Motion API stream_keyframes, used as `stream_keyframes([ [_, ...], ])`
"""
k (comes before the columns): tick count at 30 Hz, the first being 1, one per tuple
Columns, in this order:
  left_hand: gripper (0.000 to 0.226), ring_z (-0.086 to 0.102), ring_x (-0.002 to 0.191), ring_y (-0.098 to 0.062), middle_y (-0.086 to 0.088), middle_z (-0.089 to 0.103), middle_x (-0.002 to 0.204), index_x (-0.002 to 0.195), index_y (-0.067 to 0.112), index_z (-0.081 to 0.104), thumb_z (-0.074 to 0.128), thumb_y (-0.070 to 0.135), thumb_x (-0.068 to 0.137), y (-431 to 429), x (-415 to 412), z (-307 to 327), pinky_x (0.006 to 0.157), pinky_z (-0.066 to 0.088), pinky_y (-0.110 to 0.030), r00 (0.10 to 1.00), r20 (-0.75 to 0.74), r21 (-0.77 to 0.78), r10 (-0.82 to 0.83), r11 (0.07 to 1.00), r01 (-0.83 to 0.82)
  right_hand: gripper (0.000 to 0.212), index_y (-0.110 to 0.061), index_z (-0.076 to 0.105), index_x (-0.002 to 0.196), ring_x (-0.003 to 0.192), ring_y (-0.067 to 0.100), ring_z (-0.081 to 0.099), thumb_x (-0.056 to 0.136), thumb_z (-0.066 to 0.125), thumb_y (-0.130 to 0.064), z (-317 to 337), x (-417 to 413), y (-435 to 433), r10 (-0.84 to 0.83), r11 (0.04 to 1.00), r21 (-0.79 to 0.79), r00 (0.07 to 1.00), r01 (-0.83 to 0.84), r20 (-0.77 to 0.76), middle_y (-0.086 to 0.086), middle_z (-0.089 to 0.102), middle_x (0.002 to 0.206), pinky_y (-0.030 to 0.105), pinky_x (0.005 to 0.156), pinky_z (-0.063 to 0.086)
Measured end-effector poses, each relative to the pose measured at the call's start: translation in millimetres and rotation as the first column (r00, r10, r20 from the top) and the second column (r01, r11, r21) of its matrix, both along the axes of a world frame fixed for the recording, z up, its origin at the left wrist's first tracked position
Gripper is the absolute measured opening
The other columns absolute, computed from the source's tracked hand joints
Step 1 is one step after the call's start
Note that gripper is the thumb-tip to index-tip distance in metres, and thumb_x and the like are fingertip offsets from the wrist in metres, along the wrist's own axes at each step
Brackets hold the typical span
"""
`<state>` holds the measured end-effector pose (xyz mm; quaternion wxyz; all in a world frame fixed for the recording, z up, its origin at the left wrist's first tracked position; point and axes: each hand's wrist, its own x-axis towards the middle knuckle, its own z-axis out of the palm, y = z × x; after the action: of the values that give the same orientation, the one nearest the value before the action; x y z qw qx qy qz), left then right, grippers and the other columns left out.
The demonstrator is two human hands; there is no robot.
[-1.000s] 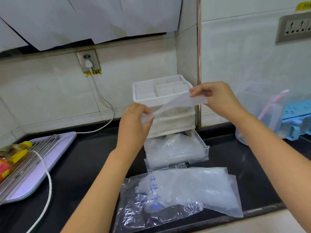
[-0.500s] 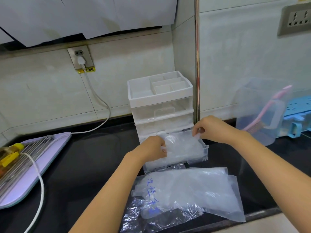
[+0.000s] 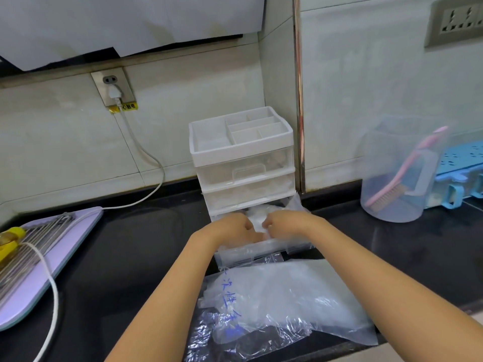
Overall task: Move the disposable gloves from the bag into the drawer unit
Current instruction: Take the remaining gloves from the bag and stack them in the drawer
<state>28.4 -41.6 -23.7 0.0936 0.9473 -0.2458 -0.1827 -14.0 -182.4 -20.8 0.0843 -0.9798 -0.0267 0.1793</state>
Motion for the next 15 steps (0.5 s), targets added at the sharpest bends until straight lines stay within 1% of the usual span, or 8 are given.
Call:
stream_keyframes([
  [2, 0.043, 0.054, 0.089, -0.017, 0.004, 0.059, 0.096, 0.092, 0.025, 0.064, 0.041, 0.062, 0.092, 4, -1, 7, 0.08, 0.04, -0.028, 0.997, -0.078, -0.135, 0.024, 0.99, -0.034, 0.042, -0.013, 0.042, 0.142, 0.11, 0.02, 0.053, 0.101, 0.033, -0.01, 3, -4, -2, 0.028, 1.0, 0.001, 1.0, -0.028, -0.006, 0.006, 0.05, 0.133, 0.022, 0.089, 0.04],
  [4, 0.038, 0.058, 0.099, -0.017, 0.001, 0.066, 0.109, 0.096, 0.02, 0.069, 0.039, 0.043, 0.1, 4, -4, 14, 0.088, 0.044, -0.029, 0.993, -0.075, -0.392, 0.092, 0.913, -0.114, 0.048, -0.017, 0.032, 0.148, 0.13, 0.023, 0.04, 0.101, 0.03, -0.008, 4, -4, -4, 0.038, 0.999, -0.014, 0.999, -0.038, -0.014, 0.008, 0.037, 0.148, 0.028, 0.103, 0.032],
  [6, 0.026, 0.06, 0.093, -0.017, -0.004, 0.068, 0.106, 0.093, 0.016, 0.069, 0.044, 0.021, 0.099, -3, -5, 15, 0.082, 0.047, -0.028, 0.987, 0.03, -0.513, 0.16, 0.849, -0.122, 0.054, -0.025, 0.026, 0.151, 0.137, 0.023, 0.03, 0.1, 0.027, -0.005, 5, -4, -4, 0.05, 0.998, -0.028, 0.997, -0.051, -0.055, 0.002, 0.031, 0.153, 0.029, 0.108, 0.026],
  [9, 0.016, 0.06, 0.088, -0.02, -0.005, 0.066, 0.1, 0.099, 0.013, 0.067, 0.053, 0.012, 0.093, -18, -7, 4, 0.076, 0.048, -0.028, 0.985, 0.098, -0.399, 0.14, 0.913, -0.09, 0.052, -0.022, 0.034, 0.147, 0.11, 0.02, 0.044, 0.098, 0.03, -0.003, -1, 1, -5, 0.064, 0.998, 0.027, 0.994, -0.062, -0.084, 0.001, 0.05, 0.133, 0.026, 0.091, 0.034],
  [10, 0.016, 0.059, 0.087, -0.02, -0.006, 0.066, 0.1, 0.102, 0.01, 0.066, 0.054, 0.012, 0.093, -22, -6, -4, 0.073, 0.047, -0.027, 0.989, 0.093, -0.317, 0.114, 0.945, -0.079, 0.05, -0.018, 0.038, 0.145, 0.105, 0.02, 0.046, 0.097, 0.031, -0.003, -2, 2, -5, 0.068, 0.997, 0.04, 0.994, -0.065, -0.085, 0.003, 0.051, 0.134, 0.025, 0.086, 0.034],
  [11, 0.018, 0.059, 0.085, -0.022, -0.007, 0.066, 0.099, 0.106, 0.006, 0.064, 0.053, 0.01, 0.093, -25, -4, -11, 0.067, 0.044, -0.025, 0.992, 0.083, -0.226, 0.092, 0.971, -0.071, 0.052, -0.017, 0.035, 0.146, 0.11, 0.02, 0.047, 0.097, 0.031, -0.001, -2, 3, -5, 0.071, 0.997, 0.044, 0.993, -0.068, -0.091, 0.005, 0.048, 0.14, 0.024, 0.086, 0.034],
  [13, 0.025, 0.054, 0.078, -0.021, -0.01, 0.064, 0.1, 0.115, 0.0, 0.058, 0.049, 0.007, 0.093, -26, 0, -19, 0.057, 0.037, -0.022, 0.995, 0.058, -0.081, 0.08, 0.994, -0.075, 0.063, -0.026, 0.021, 0.151, 0.132, 0.021, 0.038, 0.095, 0.03, 0.002, -1, 5, -6, 0.082, 0.996, 0.047, 0.991, -0.077, -0.105, 0.0, 0.029, 0.155, 0.026, 0.099, 0.033],
  [15, 0.033, 0.048, 0.086, -0.019, -0.01, 0.059, 0.118, 0.125, 0.003, 0.051, 0.048, 0.013, 0.094, -25, 6, -20, 0.067, 0.038, -0.023, 0.996, 0.042, 0.048, 0.08, 0.995, -0.082, 0.066, -0.032, 0.019, 0.151, 0.141, 0.02, 0.028, 0.095, 0.032, 0.001, -1, 6, -9, 0.065, 0.995, 0.079, 0.991, -0.056, -0.12, -0.005, 0.017, 0.159, 0.028, 0.107, 0.027],
])
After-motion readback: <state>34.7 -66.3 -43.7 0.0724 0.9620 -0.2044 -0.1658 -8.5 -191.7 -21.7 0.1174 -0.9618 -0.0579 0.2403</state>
